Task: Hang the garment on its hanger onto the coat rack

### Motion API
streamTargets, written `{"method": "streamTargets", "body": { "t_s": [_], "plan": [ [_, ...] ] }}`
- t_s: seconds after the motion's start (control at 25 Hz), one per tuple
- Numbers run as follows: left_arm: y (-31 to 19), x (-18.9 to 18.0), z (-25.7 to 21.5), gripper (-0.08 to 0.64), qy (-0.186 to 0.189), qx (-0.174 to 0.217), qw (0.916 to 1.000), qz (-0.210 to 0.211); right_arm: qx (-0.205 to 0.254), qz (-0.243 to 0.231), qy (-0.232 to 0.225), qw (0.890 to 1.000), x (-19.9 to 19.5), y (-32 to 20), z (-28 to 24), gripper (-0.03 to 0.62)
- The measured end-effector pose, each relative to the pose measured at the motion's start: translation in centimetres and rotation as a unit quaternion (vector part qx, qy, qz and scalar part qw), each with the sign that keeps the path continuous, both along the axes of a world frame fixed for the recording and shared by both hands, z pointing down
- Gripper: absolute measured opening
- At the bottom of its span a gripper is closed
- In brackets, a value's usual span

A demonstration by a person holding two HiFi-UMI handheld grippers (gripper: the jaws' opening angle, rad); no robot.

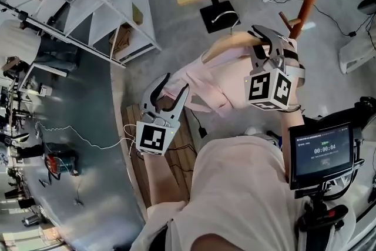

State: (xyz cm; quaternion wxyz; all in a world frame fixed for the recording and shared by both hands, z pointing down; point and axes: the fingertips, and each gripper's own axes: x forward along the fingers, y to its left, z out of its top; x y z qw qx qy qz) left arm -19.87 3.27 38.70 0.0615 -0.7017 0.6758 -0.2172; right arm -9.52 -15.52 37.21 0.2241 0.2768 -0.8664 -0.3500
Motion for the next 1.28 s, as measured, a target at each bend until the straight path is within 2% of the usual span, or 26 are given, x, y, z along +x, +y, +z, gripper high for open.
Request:
{"method": "streamTargets", "body": {
  "t_s": [0.08, 0.16, 0.28, 0.48, 0.76, 0.96, 1.16, 1.28],
  "plan": [
    [-1.0, -0.6, 0.2, 0.198, -0.018, -0.007, 0.9998, 0.003, 0.001, 0.008, 0.002, 1.000, -0.1, -0.4, 0.1, 0.072],
    [-2.3, -1.5, -0.5, 0.198, -0.012, -0.001, 0.9999, 0.008, 0.002, 0.016, 0.002, 1.000, -0.3, -1.1, -0.3, 0.072],
    [-3.8, -2.6, -1.1, 0.198, 0.003, -0.006, 0.9993, 0.036, 0.002, 0.033, 0.001, 0.999, -0.7, -1.6, -1.0, 0.072],
    [-6.4, -3.4, -0.9, 0.199, -0.050, -0.031, 0.9939, 0.093, 0.006, 0.069, 0.002, 0.998, -0.4, -2.5, -1.4, 0.072],
    [-10.0, -2.9, -1.9, 0.198, -0.066, -0.017, 0.9869, 0.146, 0.015, 0.115, 0.000, 0.993, 1.3, -3.8, -2.3, 0.072],
    [-11.7, -1.3, -3.0, 0.198, -0.084, -0.010, 0.9760, 0.201, 0.031, 0.137, -0.003, 0.990, 2.8, -4.1, -4.1, 0.072],
    [-13.8, 1.2, -4.3, 0.195, -0.086, -0.004, 0.9664, 0.242, 0.044, 0.175, -0.004, 0.984, 6.1, -5.0, -5.9, 0.072],
    [-14.4, 3.3, -5.1, 0.157, -0.112, -0.005, 0.9565, 0.269, 0.057, 0.193, -0.005, 0.979, 8.1, -5.3, -7.3, 0.072]
  ]
}}
